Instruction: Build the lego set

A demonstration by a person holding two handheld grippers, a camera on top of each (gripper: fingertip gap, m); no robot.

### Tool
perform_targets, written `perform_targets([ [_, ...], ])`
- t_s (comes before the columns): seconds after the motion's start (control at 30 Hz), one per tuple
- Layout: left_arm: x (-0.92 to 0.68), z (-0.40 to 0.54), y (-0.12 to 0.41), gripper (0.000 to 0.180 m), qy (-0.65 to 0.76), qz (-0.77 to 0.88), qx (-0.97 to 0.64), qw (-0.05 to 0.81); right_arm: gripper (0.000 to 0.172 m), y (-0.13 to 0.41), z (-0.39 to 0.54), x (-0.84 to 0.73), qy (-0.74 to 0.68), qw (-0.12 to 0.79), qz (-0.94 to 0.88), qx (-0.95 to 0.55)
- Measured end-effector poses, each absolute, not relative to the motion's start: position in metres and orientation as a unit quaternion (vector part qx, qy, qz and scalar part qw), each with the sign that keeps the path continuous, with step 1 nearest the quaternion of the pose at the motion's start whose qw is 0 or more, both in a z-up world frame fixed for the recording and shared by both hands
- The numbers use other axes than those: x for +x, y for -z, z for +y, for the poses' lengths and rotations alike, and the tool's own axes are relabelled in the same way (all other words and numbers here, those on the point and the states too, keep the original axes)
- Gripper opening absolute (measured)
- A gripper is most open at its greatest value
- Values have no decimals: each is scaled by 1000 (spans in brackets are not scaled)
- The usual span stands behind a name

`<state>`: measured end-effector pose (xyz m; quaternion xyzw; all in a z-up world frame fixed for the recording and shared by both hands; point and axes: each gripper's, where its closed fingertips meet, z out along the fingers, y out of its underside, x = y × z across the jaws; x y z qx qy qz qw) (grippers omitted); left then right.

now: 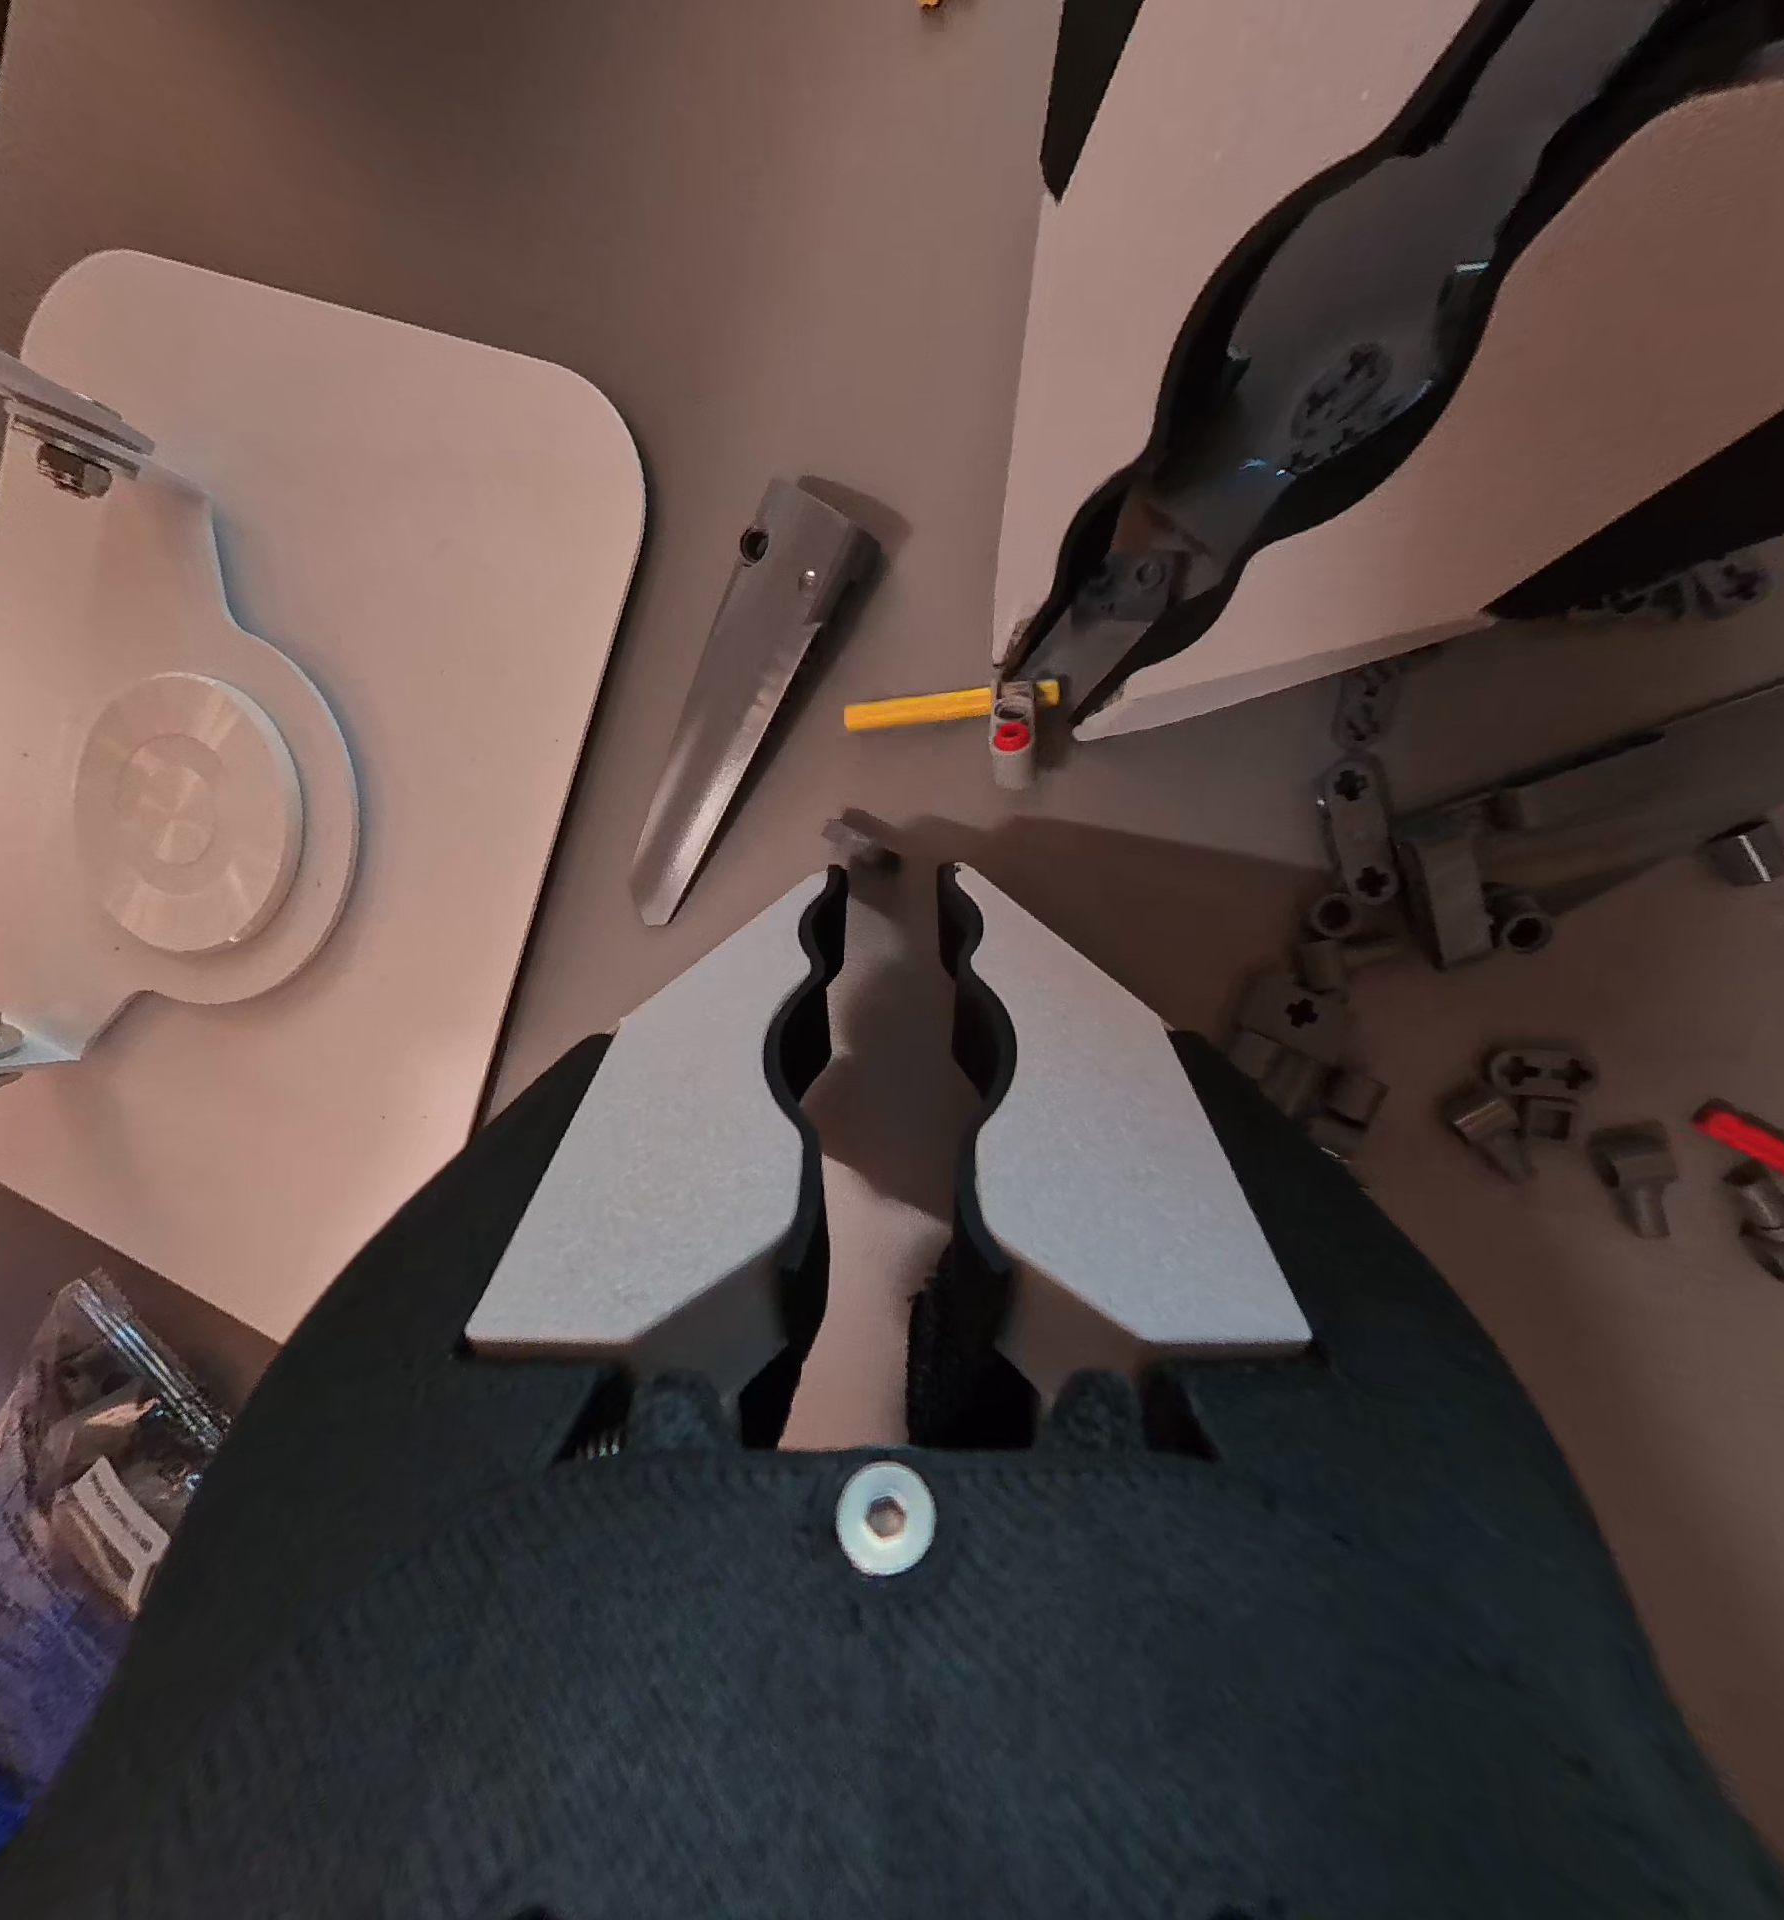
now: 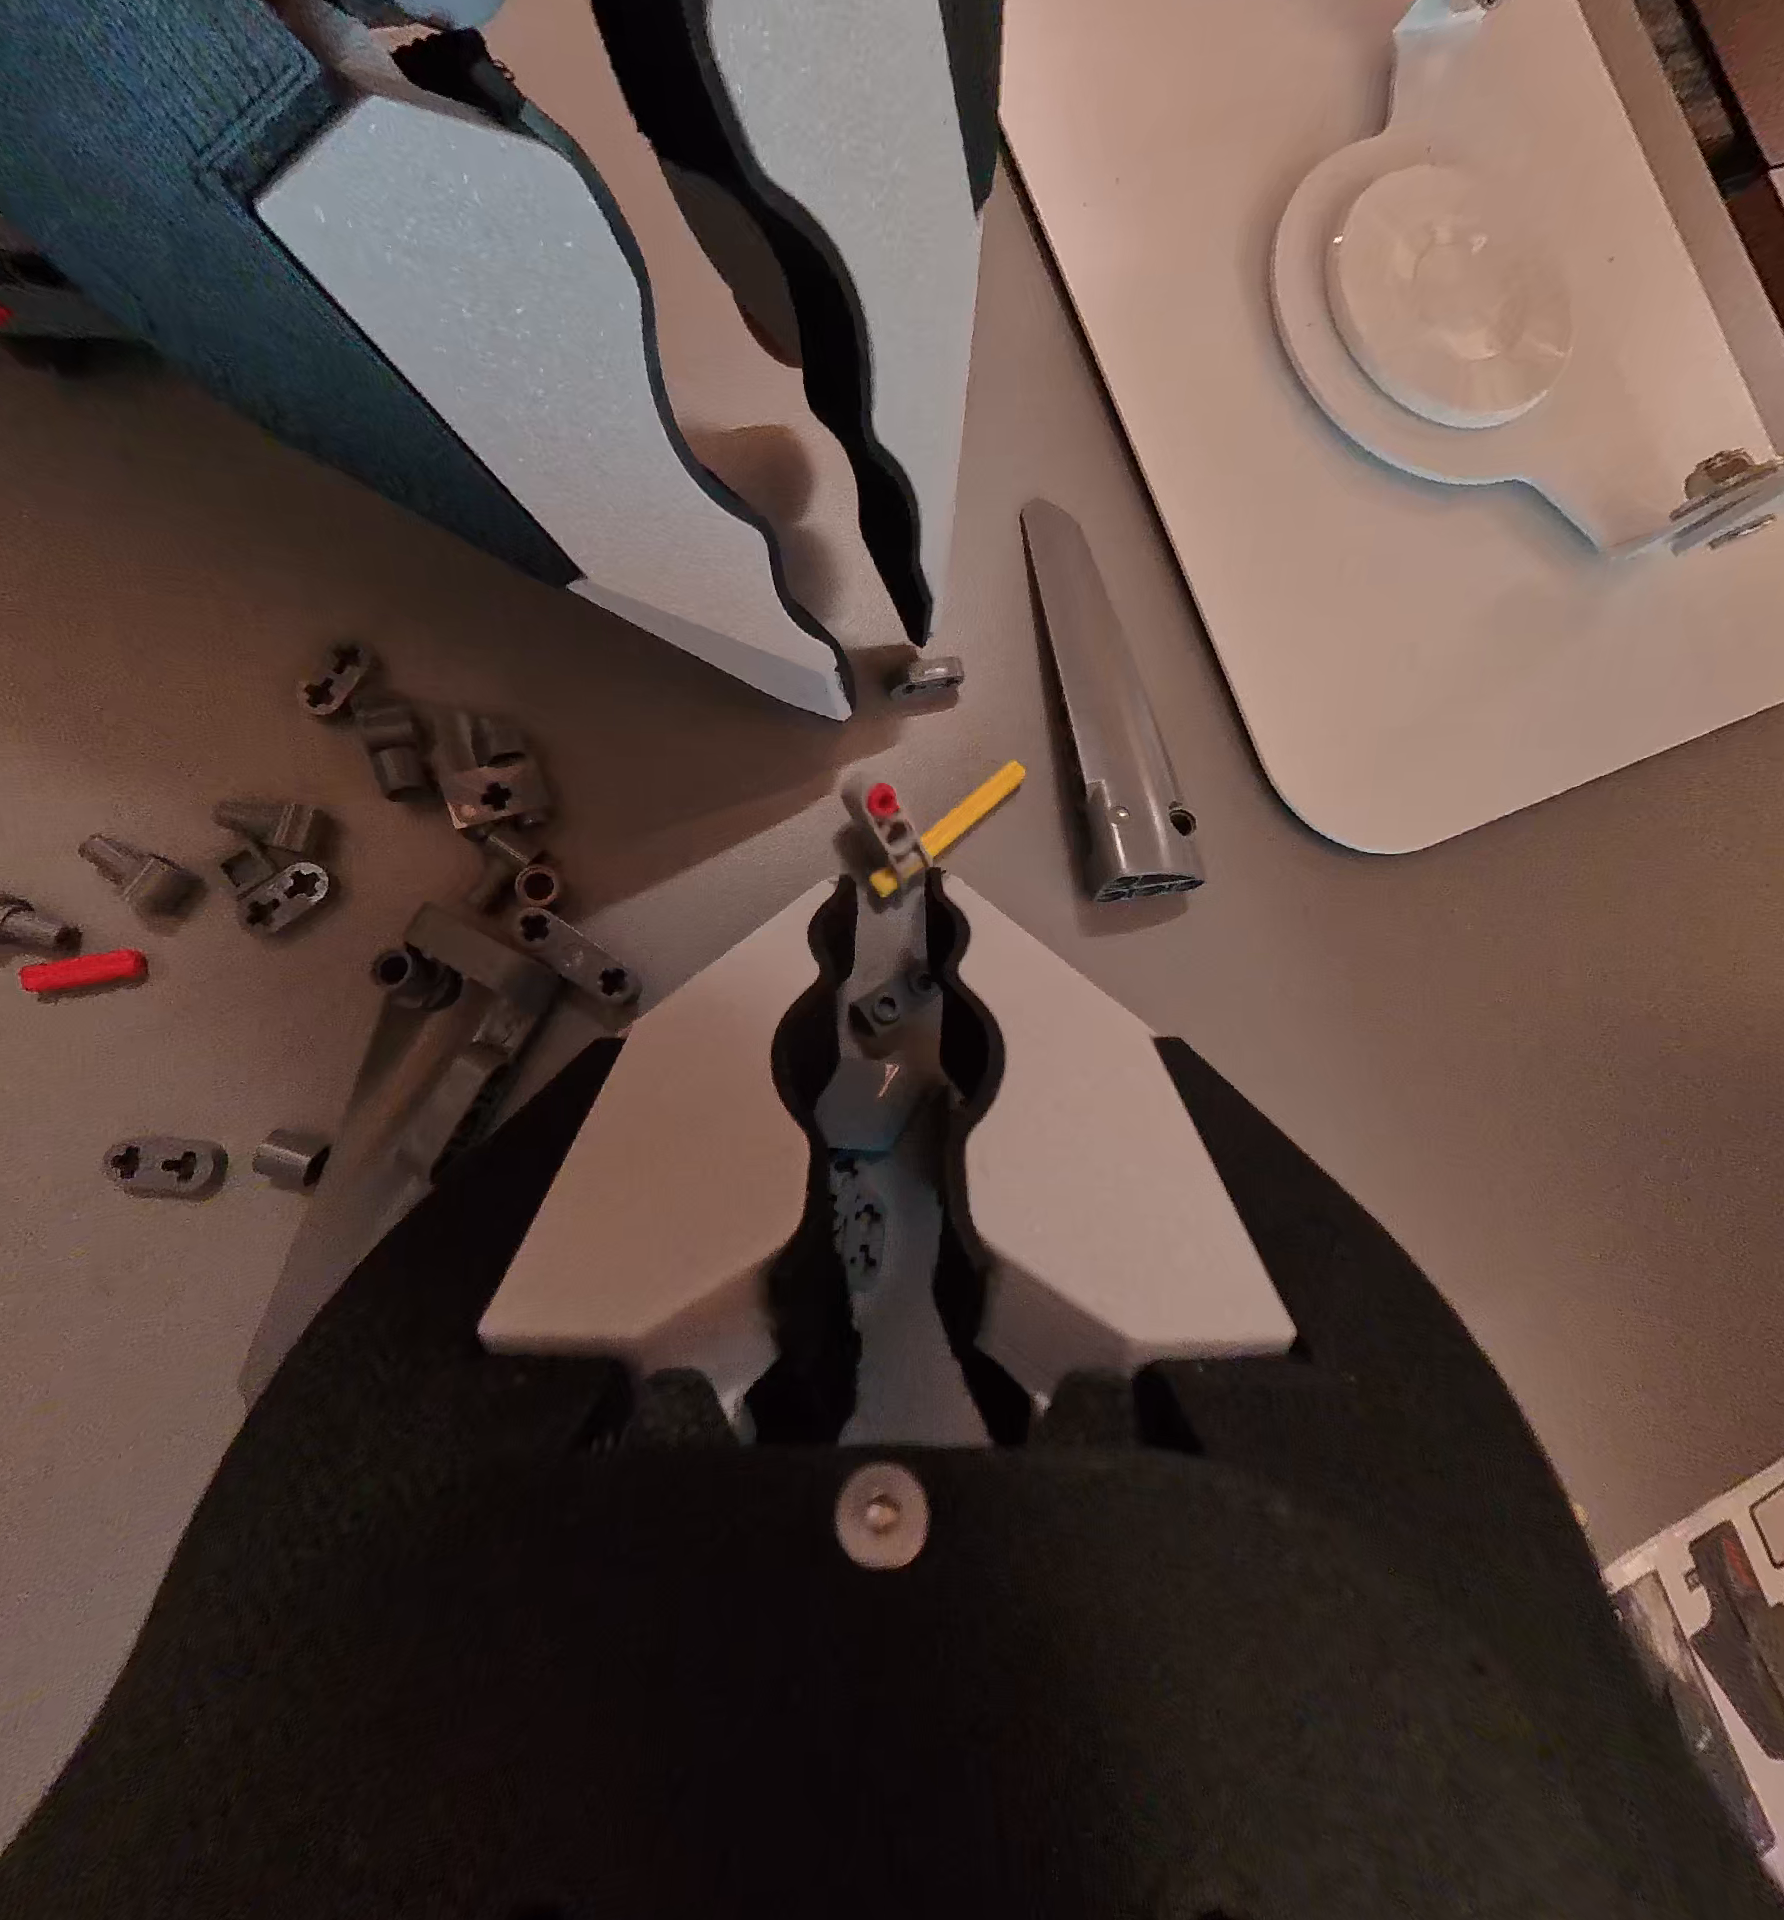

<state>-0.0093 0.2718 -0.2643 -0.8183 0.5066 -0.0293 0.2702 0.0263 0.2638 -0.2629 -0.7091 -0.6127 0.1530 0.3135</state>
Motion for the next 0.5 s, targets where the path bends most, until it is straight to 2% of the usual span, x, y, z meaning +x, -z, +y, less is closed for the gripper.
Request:
perform_targets([
  [0.13, -9, 272, 265, 15, 31, 515, -814, 268, 24, 261, 263, 26, -163, 311, -611, -710],
  [0.27, -6, 274, 265, 15, 30, 518, -812, 267, 28, 260, 261, 22, -160, 316, -616, -704],
  [0.4, -5, 274, 265, 14, 31, 523, -810, 264, 28, 257, 260, 15, -150, 334, -624, -690],
  [0.5, -5, 274, 265, 12, 35, 526, -808, 263, 21, 251, 258, 9, -154, 353, -630, -674],
])
